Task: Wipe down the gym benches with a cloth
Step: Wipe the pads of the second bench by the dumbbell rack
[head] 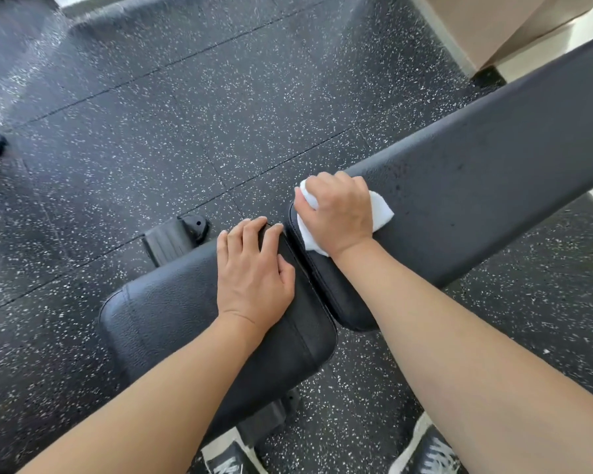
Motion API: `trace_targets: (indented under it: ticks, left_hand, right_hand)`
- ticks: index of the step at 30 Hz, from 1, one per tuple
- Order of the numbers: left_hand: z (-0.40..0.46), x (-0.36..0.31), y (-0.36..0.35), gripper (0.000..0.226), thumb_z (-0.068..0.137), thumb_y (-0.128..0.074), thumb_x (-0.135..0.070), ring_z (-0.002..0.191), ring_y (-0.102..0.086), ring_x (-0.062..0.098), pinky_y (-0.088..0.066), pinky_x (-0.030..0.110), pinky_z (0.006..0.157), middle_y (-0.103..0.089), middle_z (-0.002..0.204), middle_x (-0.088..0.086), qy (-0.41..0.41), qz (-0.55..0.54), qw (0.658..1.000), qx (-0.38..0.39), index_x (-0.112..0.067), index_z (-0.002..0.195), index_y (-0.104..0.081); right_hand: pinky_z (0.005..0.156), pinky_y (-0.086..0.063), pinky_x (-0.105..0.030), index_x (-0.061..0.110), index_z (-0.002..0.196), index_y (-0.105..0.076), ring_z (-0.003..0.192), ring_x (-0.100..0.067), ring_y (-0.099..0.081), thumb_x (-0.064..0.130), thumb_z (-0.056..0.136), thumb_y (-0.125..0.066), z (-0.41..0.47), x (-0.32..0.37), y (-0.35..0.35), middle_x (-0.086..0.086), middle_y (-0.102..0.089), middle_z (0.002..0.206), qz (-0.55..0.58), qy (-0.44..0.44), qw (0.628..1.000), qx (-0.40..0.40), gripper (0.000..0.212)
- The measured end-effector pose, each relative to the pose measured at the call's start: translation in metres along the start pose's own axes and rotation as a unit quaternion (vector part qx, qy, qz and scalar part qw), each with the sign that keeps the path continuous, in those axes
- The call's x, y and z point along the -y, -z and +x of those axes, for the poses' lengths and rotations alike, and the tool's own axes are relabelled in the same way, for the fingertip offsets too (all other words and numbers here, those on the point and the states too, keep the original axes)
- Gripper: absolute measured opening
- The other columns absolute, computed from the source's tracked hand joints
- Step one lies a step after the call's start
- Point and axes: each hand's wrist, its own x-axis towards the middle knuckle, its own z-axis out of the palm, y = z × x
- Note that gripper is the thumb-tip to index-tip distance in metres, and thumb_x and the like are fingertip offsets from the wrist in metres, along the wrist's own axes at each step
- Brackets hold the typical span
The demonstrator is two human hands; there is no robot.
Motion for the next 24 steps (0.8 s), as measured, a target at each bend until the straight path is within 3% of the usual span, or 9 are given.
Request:
trace_targets:
  ticks: [5, 10, 15, 19, 24]
  left_hand:
    - [-0.001, 0.000, 0.003, 0.047, 0.090, -0.053, -0.027, 0.135, -0.044, 0.037, -0.029, 0.058, 0.119, -0.053, 0.141, 0.010, 0.000, -0.001, 1.000, 0.008, -0.016, 0.136, -0.060]
    - [0.000, -0.005, 0.012, 0.049, 0.095, -0.051, -0.026, 0.142, -0.041, 0.036, -0.028, 0.058, 0.119, -0.050, 0.148, 0.011, 0.003, 0.041, 0.997, 0.071, -0.015, 0.143, -0.055]
    - [0.016, -0.020, 0.014, 0.055, 0.099, -0.045, -0.031, 0.140, -0.042, 0.037, -0.029, 0.056, 0.119, -0.046, 0.153, 0.012, 0.017, 0.042, 0.995, 0.092, -0.013, 0.151, -0.045]
    - [0.028, -0.053, -0.005, 0.066, 0.102, -0.040, -0.044, 0.143, -0.042, 0.030, -0.019, 0.057, 0.125, -0.041, 0.159, 0.012, 0.032, 0.021, 0.996, 0.078, -0.014, 0.161, -0.031]
    - [0.025, -0.055, -0.025, 0.068, 0.097, -0.042, -0.047, 0.130, -0.053, 0.030, -0.022, 0.053, 0.125, -0.052, 0.148, 0.013, 0.050, 0.037, 0.998, 0.009, -0.018, 0.158, -0.035]
  right_hand:
    - [0.060, -0.032, -0.037, 0.021, 0.066, -0.044, 0.061, -0.031, -0.051, 0.031, 0.092, -0.065, -0.001, -0.001, 0.000, -0.002, -0.052, 0.062, 0.015, 0.006, 1.000, 0.021, 0.035]
    - [0.059, -0.032, -0.037, 0.026, 0.070, -0.033, 0.058, -0.029, -0.047, 0.029, 0.092, -0.065, -0.036, -0.003, 0.017, -0.001, -0.048, 0.059, 0.054, 0.047, 0.997, 0.022, 0.038]
    - [0.056, -0.035, -0.042, 0.019, 0.066, -0.044, 0.059, -0.025, -0.038, 0.027, 0.095, -0.068, -0.119, -0.037, 0.056, 0.000, -0.040, 0.061, 0.077, 0.105, 0.990, 0.045, 0.038]
    - [0.061, -0.032, -0.037, 0.020, 0.075, -0.049, 0.064, -0.020, -0.034, 0.034, 0.102, -0.062, -0.154, -0.079, 0.081, 0.005, -0.041, 0.070, 0.077, 0.145, 0.983, 0.080, 0.032]
    - [0.067, -0.027, -0.036, 0.016, 0.082, -0.059, 0.069, -0.022, -0.040, 0.037, 0.107, -0.053, -0.139, -0.153, 0.088, 0.004, -0.048, 0.079, 0.030, 0.028, 0.999, 0.030, 0.033]
